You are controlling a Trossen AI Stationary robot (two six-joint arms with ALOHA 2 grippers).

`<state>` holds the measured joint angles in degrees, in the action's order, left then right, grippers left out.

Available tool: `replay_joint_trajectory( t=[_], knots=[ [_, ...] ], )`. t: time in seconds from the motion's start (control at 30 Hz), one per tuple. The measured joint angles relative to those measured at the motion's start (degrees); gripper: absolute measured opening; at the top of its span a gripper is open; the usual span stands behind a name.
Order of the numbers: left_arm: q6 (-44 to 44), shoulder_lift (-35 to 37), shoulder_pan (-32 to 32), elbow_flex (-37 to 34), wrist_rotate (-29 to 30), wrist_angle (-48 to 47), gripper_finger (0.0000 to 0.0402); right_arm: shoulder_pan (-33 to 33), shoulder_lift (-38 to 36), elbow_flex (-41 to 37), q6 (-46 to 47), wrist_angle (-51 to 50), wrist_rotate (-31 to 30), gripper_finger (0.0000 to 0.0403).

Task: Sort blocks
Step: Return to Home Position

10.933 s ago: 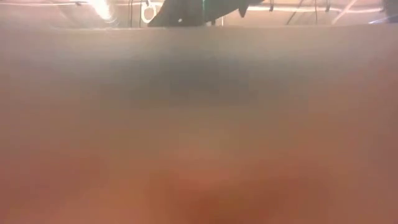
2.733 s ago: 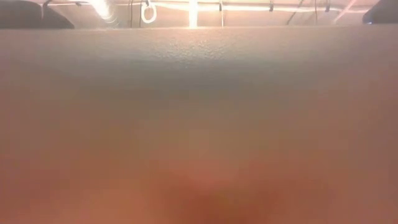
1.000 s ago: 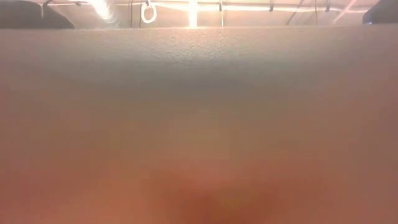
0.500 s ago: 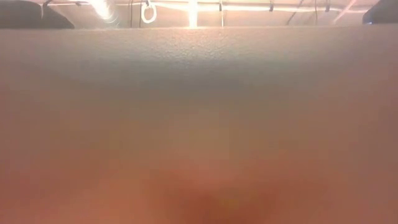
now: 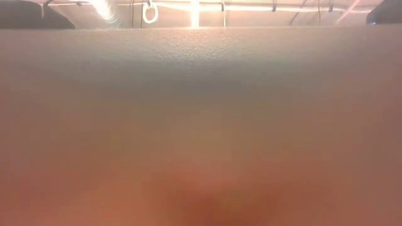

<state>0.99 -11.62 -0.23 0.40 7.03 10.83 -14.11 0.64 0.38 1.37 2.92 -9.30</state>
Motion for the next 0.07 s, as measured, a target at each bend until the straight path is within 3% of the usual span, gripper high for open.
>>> replay_joint_trajectory(
  t=[0.07],
  knots=[
    [0.0, 0.0, 0.0, 0.0, 0.0, 0.0, 0.0006, 0.0, 0.0, 0.0, 0.0, 0.0, 0.0, 0.0036]
  ],
)
